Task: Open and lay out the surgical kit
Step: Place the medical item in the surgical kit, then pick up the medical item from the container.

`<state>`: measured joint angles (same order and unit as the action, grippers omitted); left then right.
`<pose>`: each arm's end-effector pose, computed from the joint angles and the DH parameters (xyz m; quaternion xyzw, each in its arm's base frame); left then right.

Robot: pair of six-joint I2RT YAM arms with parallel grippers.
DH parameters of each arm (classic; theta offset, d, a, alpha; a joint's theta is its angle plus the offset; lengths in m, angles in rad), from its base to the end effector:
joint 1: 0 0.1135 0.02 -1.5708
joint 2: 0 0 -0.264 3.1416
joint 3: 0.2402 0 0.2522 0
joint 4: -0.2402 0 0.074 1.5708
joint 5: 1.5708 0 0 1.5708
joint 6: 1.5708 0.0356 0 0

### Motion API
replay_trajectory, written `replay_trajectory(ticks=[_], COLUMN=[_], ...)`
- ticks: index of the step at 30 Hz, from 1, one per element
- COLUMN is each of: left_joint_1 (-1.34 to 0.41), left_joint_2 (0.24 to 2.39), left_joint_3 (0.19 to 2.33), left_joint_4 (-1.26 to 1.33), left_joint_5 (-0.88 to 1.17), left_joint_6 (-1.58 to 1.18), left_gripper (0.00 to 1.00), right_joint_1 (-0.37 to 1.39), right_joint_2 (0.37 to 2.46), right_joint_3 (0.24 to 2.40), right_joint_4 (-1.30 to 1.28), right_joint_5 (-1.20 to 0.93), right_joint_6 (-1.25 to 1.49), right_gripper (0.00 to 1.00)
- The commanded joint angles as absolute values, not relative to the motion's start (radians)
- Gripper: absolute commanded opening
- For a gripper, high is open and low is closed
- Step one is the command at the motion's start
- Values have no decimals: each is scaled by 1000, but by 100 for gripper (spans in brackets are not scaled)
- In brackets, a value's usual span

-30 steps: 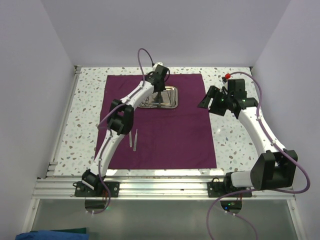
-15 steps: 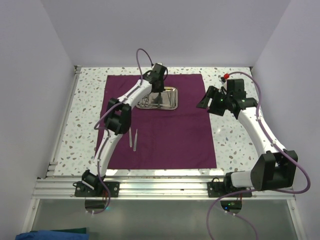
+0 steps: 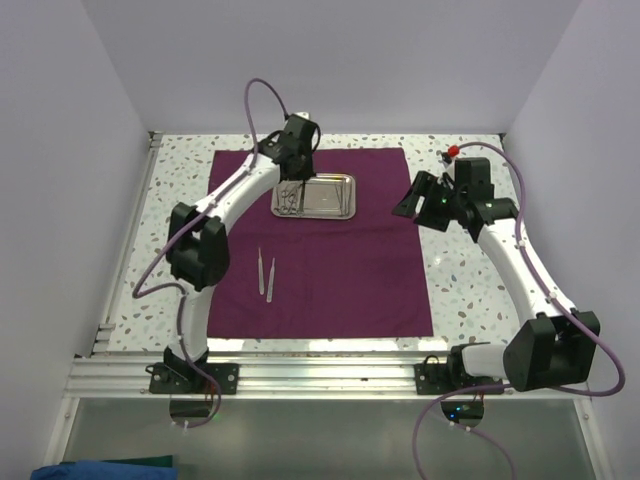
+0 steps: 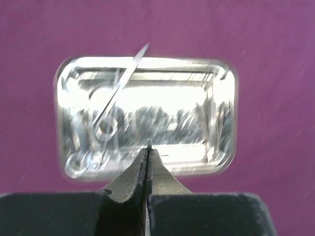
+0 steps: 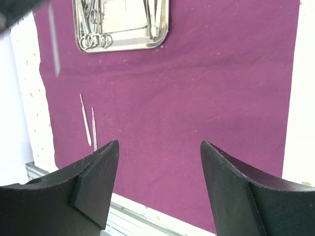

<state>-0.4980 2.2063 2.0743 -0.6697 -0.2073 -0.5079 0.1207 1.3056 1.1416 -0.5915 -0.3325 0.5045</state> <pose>0.4455 -0.2339 0.2750 -0.0434 0.9218 -0.0958 0.3731 0.2772 0.0453 0.3137 0.1083 0.9013 0.2648 0.3253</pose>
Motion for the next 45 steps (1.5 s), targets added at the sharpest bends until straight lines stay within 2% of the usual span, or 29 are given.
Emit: replay_trajectory(ticks=[1,6,9,15,21,24,28,31,36,45], left_joint_1=[-517,-538,-540,-543,-545,-545,-545,-543,-520,-436], left_joint_2=[1992,1737,1623,1529,1529,1558,1566,1586,1669,2069], left_joint_3=[1846,1434,1271,1068,971,982,1037,1118,1293,1675], left_joint_4=[-649,-568,-538,-485,-405,-387,-403,-431,-445,-370], left_joint_5=[-262,-301,-321,-333,-327,-313,-311,-325,-321,-124], left_joint_6=[-480,-502,-515,-557,-580,-572,-557,-535,-480,-329], left_gripper=[0,0,0,0,0,2,40,56,57,55], right_joint_1=[130,137,141,144,144,146,144,144,144,144], right_joint_2=[1270,1264,1264,1255,1230,1213,1187,1170,1149,1147], right_joint_3=[1181,1172,1166,1154,1134,1118,1115,1117,1129,1169], right_joint_4=[-614,-614,-611,-623,-647,-652,-675,-692,-727,-811], right_joint_5=[-347,-342,-342,-324,-295,-279,-259,-239,-222,-199], right_joint_6=[503,503,503,494,476,472,471,469,469,449], right_gripper=[71,71,71,71,71,71,71,71,72,72])
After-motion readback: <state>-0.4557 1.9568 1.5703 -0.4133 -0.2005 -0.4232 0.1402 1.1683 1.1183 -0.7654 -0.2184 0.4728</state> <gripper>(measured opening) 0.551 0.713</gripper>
